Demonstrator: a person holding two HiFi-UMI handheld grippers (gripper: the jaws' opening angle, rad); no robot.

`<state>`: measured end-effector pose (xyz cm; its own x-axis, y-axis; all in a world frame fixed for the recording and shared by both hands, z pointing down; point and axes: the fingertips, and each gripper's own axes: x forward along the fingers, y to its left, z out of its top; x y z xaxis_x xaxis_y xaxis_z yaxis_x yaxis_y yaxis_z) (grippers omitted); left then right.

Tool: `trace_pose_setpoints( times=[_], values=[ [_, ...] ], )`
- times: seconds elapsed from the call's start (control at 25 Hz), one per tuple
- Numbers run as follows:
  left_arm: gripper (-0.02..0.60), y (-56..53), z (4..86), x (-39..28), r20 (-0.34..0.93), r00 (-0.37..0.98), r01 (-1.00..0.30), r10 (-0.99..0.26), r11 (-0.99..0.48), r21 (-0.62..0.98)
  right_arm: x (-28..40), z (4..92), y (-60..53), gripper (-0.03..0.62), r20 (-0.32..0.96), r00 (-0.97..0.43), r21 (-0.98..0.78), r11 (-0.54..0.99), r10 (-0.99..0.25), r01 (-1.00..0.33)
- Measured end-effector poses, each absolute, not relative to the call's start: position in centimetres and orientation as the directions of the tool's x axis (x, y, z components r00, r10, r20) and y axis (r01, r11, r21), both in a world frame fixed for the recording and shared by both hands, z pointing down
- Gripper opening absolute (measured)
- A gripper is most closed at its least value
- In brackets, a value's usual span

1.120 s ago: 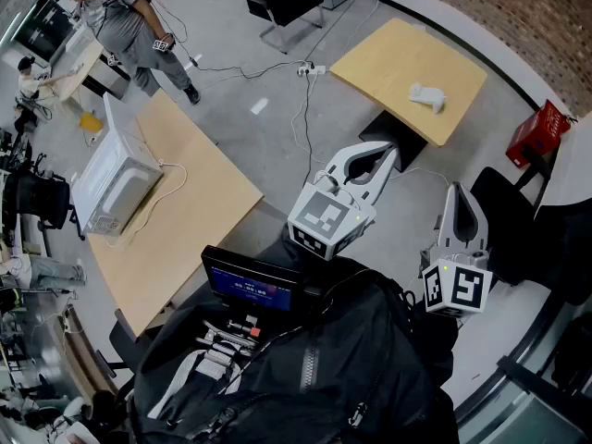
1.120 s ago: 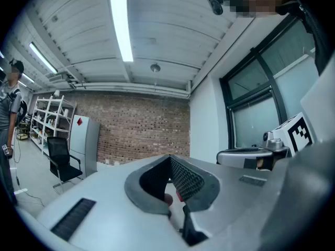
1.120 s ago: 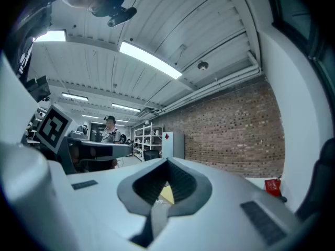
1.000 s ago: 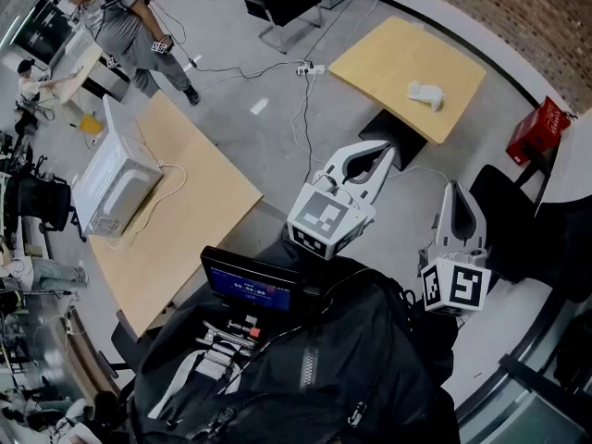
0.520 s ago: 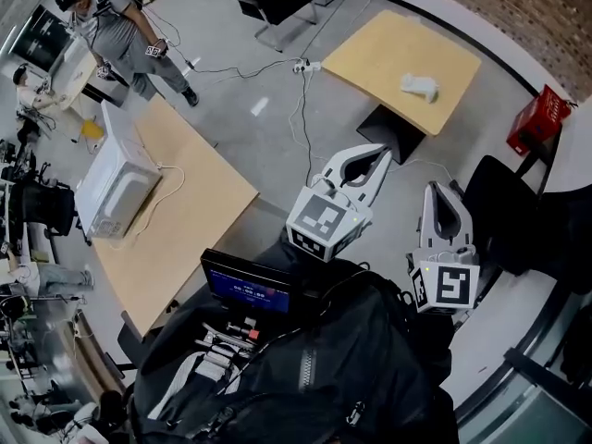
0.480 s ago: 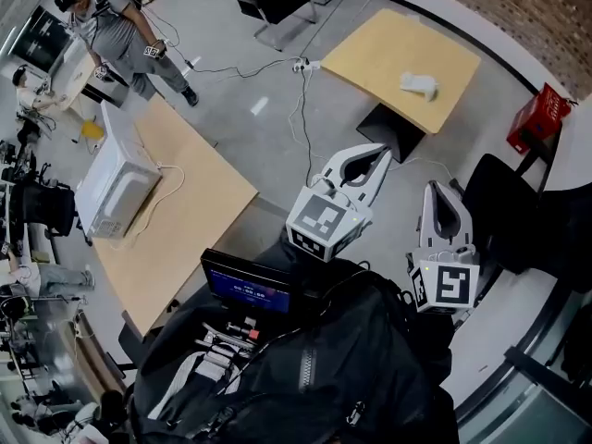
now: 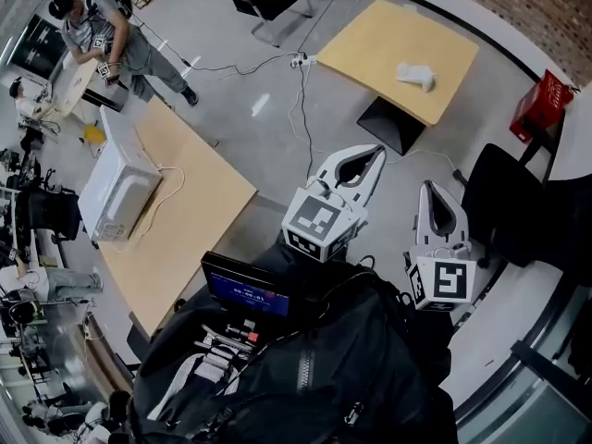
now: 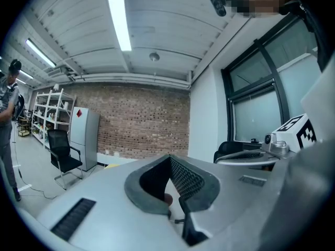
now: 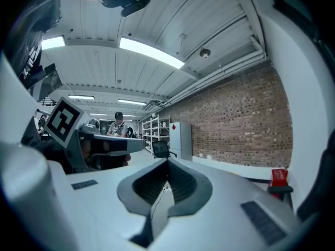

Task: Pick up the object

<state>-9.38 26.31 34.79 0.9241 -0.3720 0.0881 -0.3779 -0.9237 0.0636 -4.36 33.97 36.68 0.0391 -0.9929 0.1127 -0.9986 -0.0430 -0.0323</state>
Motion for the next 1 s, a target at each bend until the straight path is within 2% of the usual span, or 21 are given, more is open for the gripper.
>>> trace_pose_setpoints(
  times=[0.28,0.72,1.0],
  values=[
    [0.0,23.6,36.3,-9.2,0.101,0.924,-0.377,-0.368,-0.922,0.091,-4.4,38.9,31.4,0.004,0.172,0.042,-0.044,-0.05,-0.984,-0.998],
    [0.0,13.2,35.7,-7.0,0.073,0.928,-0.372,-0.365,-0.92,0.124,-2.6,38.3,20.8,0.005,0.2,0.031,0.004,-0.031,-0.979,-1.0],
    [0.0,7.7,36.4,-8.0,0.088,0.911,-0.411,-0.402,-0.901,0.142,-3.6,38.7,15.1,0.005,0.231,0.012,0.089,0.009,-0.973,-0.996]
  ],
)
